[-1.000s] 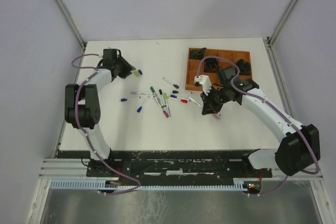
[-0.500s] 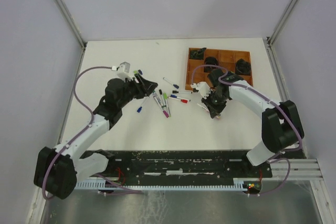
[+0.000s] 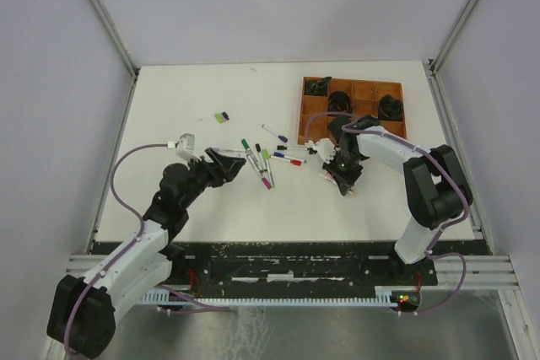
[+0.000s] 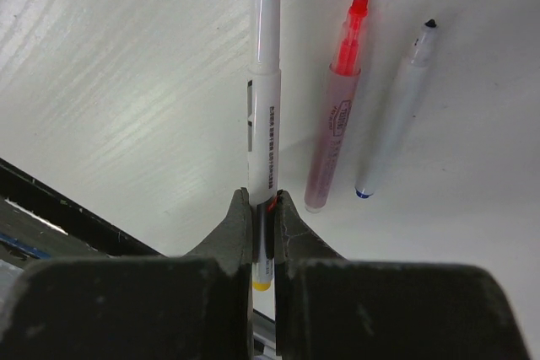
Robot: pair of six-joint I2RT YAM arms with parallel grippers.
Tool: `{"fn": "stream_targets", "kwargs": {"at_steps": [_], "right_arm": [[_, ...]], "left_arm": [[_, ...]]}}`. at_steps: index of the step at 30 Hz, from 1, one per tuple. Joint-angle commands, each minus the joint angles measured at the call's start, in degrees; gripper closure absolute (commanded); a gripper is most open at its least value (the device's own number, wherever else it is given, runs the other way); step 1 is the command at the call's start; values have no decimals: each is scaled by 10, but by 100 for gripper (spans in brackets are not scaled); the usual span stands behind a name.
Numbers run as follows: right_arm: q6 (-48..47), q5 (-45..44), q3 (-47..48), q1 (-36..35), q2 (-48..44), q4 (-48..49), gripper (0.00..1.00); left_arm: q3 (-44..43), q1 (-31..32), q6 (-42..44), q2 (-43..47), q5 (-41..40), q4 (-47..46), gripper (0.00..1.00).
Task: Open the pen caps
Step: Place the pen at the center of the board.
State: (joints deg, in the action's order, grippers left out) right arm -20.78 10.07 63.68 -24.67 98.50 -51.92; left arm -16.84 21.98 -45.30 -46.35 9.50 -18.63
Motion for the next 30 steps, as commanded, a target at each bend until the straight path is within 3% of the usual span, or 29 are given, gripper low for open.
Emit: {"fn": "stream_targets", "kwargs": {"at_steps": [1,8,30], "right_arm": [[19,-13,22,-7,16,-1,94],[25,-32,24,-14,35,1,92],[35,-48,32,-17,39,-7,75]], "left_arm": [[22,0,-41,46,10,-39,19],[40,0,-57,87,14,-28,19],[52,3,-77,99,26,-29,19]]}}
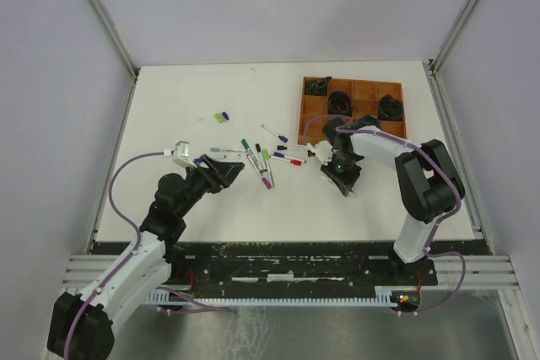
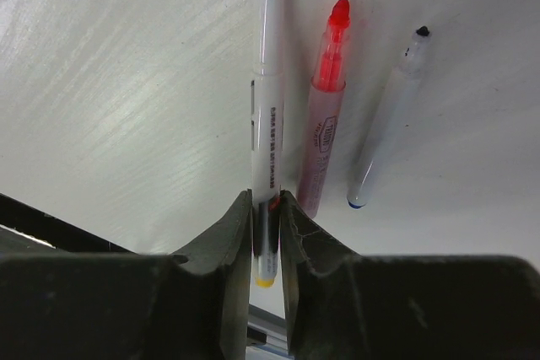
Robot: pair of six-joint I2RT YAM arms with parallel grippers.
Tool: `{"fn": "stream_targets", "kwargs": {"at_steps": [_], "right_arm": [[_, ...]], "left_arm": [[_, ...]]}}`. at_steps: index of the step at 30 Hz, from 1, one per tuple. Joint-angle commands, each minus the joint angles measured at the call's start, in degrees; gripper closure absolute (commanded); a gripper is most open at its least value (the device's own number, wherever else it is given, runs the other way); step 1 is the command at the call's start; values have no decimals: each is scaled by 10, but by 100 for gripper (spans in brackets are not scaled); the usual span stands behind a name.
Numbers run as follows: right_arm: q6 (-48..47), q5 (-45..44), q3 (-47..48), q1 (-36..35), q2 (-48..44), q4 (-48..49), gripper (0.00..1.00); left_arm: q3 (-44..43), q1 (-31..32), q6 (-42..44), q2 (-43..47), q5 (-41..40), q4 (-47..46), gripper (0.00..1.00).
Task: Open the pen caps
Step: Place the pen at the center of the board.
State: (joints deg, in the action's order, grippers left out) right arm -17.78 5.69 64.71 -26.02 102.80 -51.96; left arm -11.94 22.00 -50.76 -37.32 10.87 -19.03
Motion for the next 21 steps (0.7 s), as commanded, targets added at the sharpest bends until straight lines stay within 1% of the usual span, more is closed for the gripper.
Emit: {"fn": "stream_targets", "kwargs": {"at_steps": [1,6,21], "right_arm": [[5,-4,22,-3,-5,-8,74],[5,-5,22,-4,-6,-9,72],[4,-3,25,-5,-16,-10,72]], "left_arm": [[3,4,-23,10,13,-25,19],[5,5,-24,15,10,-26,19],[5,18,-41,13,14,-25,19]]}}
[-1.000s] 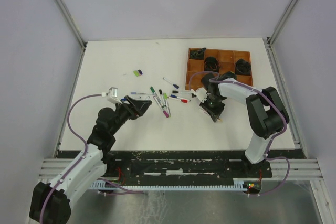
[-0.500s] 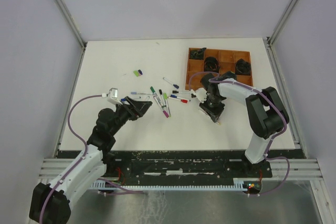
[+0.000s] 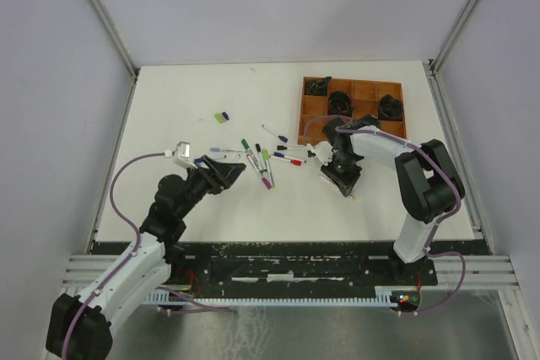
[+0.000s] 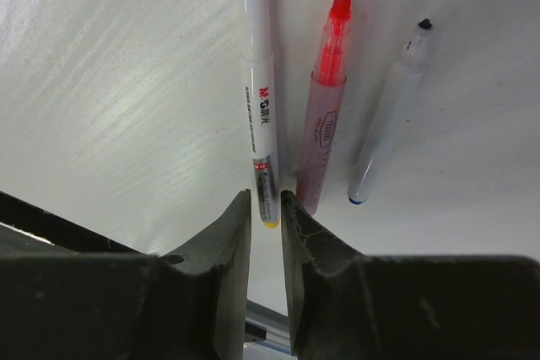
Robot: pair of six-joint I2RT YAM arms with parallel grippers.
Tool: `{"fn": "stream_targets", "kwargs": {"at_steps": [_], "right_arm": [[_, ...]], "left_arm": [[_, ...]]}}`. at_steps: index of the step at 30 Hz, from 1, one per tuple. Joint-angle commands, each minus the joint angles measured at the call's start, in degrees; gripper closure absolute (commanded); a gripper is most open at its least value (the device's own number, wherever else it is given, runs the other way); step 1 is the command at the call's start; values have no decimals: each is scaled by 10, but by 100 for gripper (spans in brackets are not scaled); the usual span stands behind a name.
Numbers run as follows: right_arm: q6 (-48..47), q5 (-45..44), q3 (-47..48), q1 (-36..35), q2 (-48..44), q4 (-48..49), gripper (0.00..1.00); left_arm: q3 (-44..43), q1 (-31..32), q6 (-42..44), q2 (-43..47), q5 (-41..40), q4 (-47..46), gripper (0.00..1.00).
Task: Open the pen caps
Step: Place the pen at the center of the board.
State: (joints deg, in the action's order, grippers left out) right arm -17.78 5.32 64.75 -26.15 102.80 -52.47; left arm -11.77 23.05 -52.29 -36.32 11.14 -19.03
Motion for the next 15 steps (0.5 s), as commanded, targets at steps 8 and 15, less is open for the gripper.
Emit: {"fn": "stream_targets", "kwargs": {"at_steps": [8,15], "right_arm": [[-3,12,27,-3,-43,-9,72],[-12,26,33,0,-76,-11,71]], "left_arm": [[-3,53,-32,-32,-18,-23,20],[-42,117,-15,-72,-118,46,22]]}}
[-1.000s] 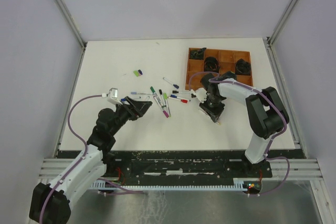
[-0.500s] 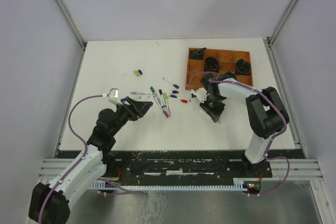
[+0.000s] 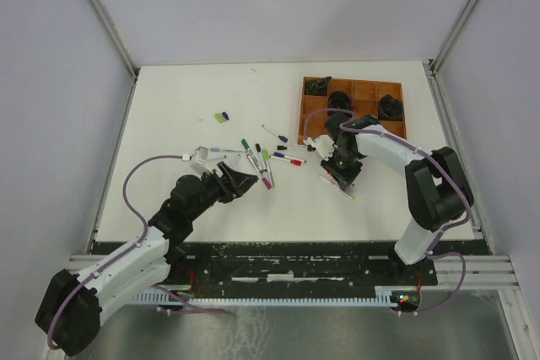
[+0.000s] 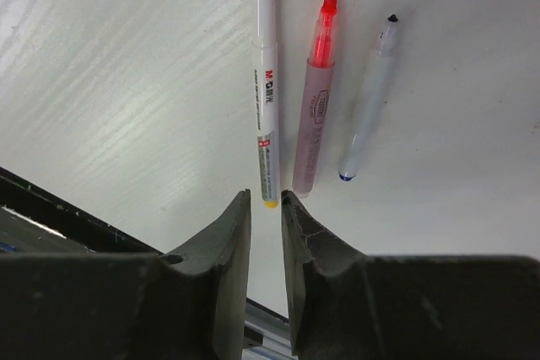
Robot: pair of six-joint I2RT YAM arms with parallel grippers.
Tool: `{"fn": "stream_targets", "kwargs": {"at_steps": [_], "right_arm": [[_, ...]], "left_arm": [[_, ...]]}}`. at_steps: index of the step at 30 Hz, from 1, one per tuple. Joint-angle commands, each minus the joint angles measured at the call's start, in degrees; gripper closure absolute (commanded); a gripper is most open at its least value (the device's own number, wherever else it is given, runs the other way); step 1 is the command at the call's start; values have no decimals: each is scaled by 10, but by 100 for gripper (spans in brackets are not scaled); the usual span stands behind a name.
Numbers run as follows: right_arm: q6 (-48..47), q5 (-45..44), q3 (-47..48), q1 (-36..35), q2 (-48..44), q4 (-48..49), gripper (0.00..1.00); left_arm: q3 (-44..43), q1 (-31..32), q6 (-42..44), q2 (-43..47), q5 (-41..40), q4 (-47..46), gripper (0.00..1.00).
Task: Open the pen caps
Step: Place the pen at the center of the board, then pick up the pen from the center of the board.
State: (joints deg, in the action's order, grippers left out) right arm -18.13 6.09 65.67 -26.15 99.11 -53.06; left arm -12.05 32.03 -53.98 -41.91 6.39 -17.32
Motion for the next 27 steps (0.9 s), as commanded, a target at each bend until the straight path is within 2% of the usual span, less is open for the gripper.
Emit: {"fn": "stream_targets", "kwargs": {"at_steps": [1,7,17,22,27], "right_arm": [[-9,23,24,1,-46,-5,71],[-13,50,26,16,-89,-1,71],[-11,78,24,48,-137,7,71],[-12,80,24,52,-143,8,71],[-13,80,23,53,-147,9,71]], "left_arm": [[-47,36,4,-22,-88,41,22],[-108,85,1,-88,-197,127,29],[-285,159,-43,-289,-372,296,39],[-391,166,-93,-405,-443,411,49],[-468,166,-110,-496,-479,476,56]]}}
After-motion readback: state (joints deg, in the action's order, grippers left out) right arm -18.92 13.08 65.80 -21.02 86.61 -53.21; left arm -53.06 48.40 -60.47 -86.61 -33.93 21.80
